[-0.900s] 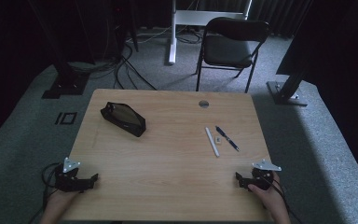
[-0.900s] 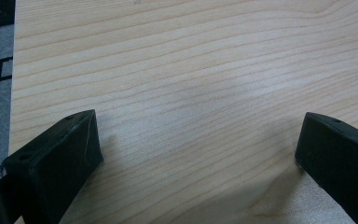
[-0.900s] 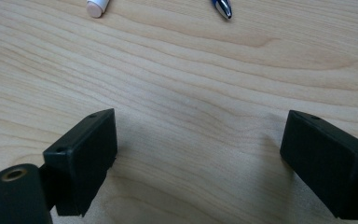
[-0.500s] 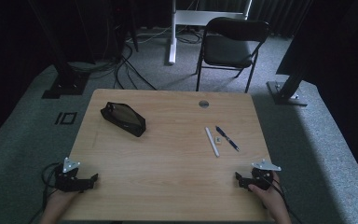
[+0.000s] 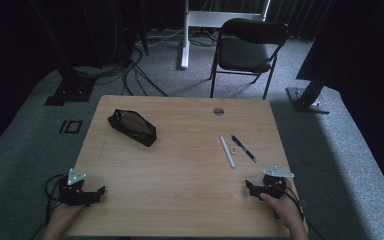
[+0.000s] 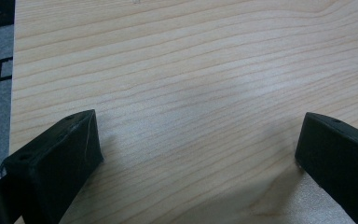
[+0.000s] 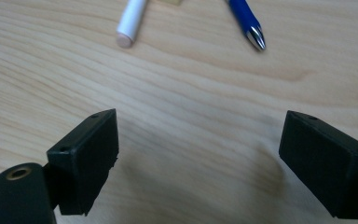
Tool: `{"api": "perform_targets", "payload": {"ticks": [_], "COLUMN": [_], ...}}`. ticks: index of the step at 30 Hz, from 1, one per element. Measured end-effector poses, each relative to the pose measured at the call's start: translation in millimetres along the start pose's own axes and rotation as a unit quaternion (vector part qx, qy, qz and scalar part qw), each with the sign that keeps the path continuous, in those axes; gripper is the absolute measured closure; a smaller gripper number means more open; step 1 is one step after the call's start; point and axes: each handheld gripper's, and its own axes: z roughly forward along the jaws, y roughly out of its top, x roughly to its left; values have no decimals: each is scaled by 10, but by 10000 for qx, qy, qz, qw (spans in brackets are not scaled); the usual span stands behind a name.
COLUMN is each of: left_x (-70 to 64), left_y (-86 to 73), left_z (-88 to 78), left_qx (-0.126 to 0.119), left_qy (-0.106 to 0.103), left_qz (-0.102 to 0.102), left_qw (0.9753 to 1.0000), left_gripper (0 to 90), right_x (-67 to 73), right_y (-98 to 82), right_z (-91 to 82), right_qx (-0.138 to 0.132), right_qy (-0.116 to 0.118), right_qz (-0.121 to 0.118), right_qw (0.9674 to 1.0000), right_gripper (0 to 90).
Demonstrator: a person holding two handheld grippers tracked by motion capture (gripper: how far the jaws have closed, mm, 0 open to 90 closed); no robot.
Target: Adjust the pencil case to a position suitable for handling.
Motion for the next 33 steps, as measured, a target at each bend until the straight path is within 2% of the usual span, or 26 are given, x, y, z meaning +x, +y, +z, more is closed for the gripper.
{"api": "perform_targets", "payload": {"ticks": [3,18,22,28,33], "left_x": [0,-1,-1,-1,-1], "left_y": [1,0,0,0,0], "left_z": [-1,0,1,1,1], "left_qx": [3,-6,-6,-7,-7], "left_qy": [1,-1,0,0,0], "left_qz": [-1,-8,-8,-8,-9], "left_qw": [10000,10000,10000,10000,10000], "left_gripper": [3,3,3,3,3], "right_x": [25,216,288,388,478], "right_y": [33,292,387,489,559], "right_z": [15,78,102,163,233], "right_qx": [-4,-214,-306,-380,-416], "right_qy": [-11,267,447,508,661], "right_qz": [-52,-182,-181,-265,-315], "right_qw": [10000,9993,9984,9976,9964], "right_gripper": [115,117,117,118,129]}}
